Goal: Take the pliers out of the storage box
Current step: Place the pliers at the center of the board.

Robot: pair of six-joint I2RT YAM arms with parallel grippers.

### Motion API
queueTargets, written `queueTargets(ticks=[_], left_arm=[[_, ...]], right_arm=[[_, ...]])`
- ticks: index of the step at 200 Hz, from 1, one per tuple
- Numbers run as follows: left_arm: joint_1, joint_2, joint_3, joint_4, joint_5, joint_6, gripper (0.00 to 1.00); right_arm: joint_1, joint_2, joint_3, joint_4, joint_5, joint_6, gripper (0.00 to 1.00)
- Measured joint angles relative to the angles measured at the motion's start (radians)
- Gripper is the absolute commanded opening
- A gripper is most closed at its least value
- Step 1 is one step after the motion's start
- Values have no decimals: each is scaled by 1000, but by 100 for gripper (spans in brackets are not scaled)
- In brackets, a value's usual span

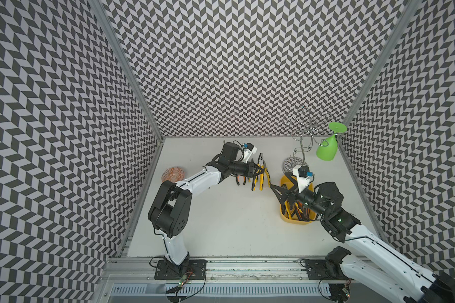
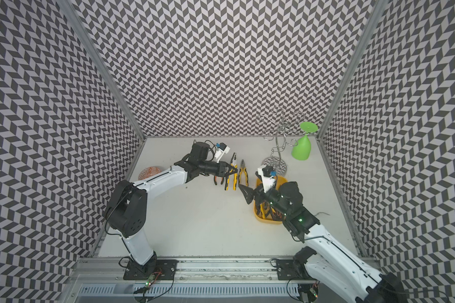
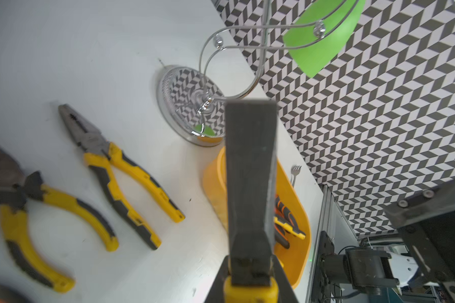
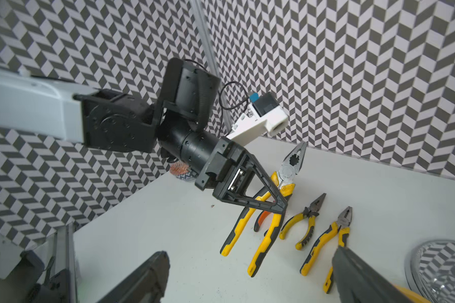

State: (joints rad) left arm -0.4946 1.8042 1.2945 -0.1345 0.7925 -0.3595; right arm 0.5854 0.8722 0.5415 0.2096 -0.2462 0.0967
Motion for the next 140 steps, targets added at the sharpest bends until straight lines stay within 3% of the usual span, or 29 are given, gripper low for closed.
queueTargets(ticks=[41,83,140], left_arm=[[128,19,2,-142,13,88,0],[257,124,51,-274,-39,177,0],[308,293,209,-349,-71,168,0]], right_arm=[[77,105,84,17,-29,-85,99],[99,171,97,48,-50,-129,99],[100,215,97,54,-35,-153,100]])
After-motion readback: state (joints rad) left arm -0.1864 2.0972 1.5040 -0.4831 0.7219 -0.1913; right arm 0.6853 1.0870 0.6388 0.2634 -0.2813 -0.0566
